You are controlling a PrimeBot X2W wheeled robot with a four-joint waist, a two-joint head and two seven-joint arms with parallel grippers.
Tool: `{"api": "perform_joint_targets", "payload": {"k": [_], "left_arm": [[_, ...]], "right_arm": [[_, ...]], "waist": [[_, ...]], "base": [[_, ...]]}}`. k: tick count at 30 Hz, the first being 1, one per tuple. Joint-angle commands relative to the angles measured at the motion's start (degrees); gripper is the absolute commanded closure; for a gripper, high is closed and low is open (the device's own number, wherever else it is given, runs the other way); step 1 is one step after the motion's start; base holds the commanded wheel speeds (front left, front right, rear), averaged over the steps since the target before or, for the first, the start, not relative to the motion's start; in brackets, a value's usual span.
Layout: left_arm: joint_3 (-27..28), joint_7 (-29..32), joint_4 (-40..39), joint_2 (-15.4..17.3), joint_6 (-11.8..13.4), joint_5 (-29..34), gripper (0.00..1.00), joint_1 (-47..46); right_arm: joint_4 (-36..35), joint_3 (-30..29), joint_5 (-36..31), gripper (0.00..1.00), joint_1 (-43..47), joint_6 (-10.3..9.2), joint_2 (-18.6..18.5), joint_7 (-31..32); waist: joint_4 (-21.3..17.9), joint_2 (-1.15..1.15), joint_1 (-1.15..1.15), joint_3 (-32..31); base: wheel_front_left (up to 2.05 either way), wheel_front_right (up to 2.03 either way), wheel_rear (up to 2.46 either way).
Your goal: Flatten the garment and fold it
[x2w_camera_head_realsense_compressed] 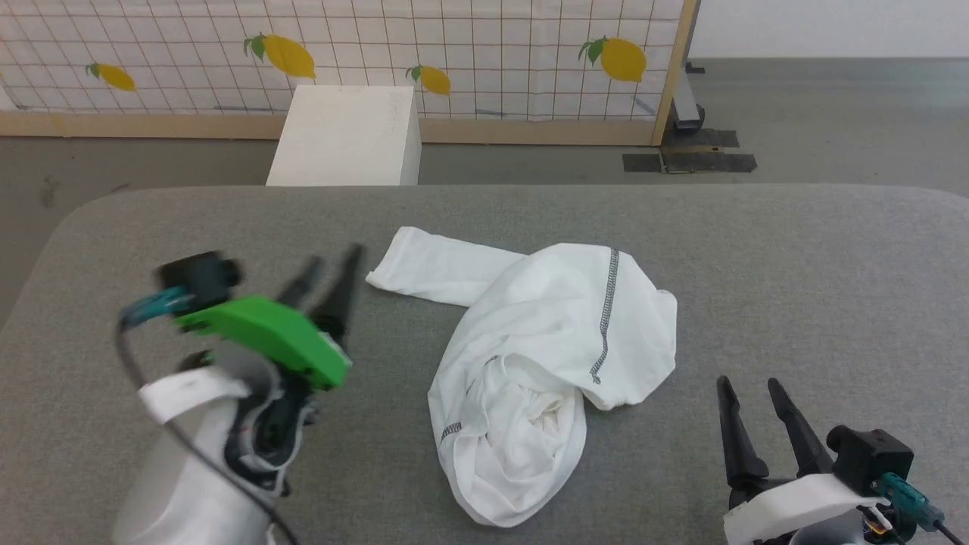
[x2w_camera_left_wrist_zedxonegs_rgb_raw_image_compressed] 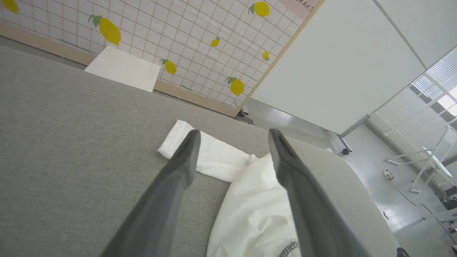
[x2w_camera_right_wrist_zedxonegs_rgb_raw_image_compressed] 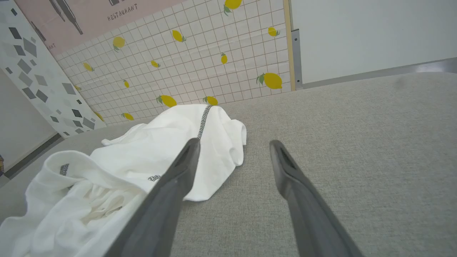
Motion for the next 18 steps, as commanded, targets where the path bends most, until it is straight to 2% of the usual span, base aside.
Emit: {"api": "perform_joint_targets", "payload": {"k": [1,4,6,9,12,18], "left_arm": [[1.98,-3.93,-0.3,0.33,1.38,0.75,0.0,2.42],[4.53,-15.07,-0.16,1.64,3.66,6.15,0.0,5.87],[4.21,-19.87,0.69,2.48,4.98,10.89,0.0,8.11],[4.26,-21.88,0.63,1.9,6.61,16.44,0.0,11.24],[6.17,-22.1,-1.6,-0.18,7.31,20.75,0.0,14.26],[10.25,-22.13,-5.8,-4.48,6.04,25.88,0.0,18.4]], "right_arm": [[0.07,-0.15,0.41,0.0,0.58,-0.09,0.0,-0.28],[0.16,-0.4,0.52,0.0,0.83,-0.09,0.0,-0.28],[0.83,-0.97,0.63,0.0,0.95,-0.09,0.0,-0.28],[2.22,-1.78,0.67,0.0,0.71,-0.09,0.0,0.28],[3.73,-2.77,0.56,0.0,0.16,-0.09,0.0,2.35],[6.11,-5.68,-1.67,0.0,-5.67,-0.09,0.0,11.52]], "waist": [[0.02,0.0,0.0,-0.44],[0.02,0.0,0.0,-0.77],[0.04,0.0,0.0,-0.79],[0.07,0.0,0.0,-0.63],[0.13,0.0,0.0,-0.21],[0.41,0.0,0.0,1.7]], "base": [[0.0,0.0,0.0],[0.0,0.0,0.0],[0.0,0.0,0.0],[0.0,0.0,0.0],[0.0,0.0,0.0],[0.0,0.0,0.0]]}}
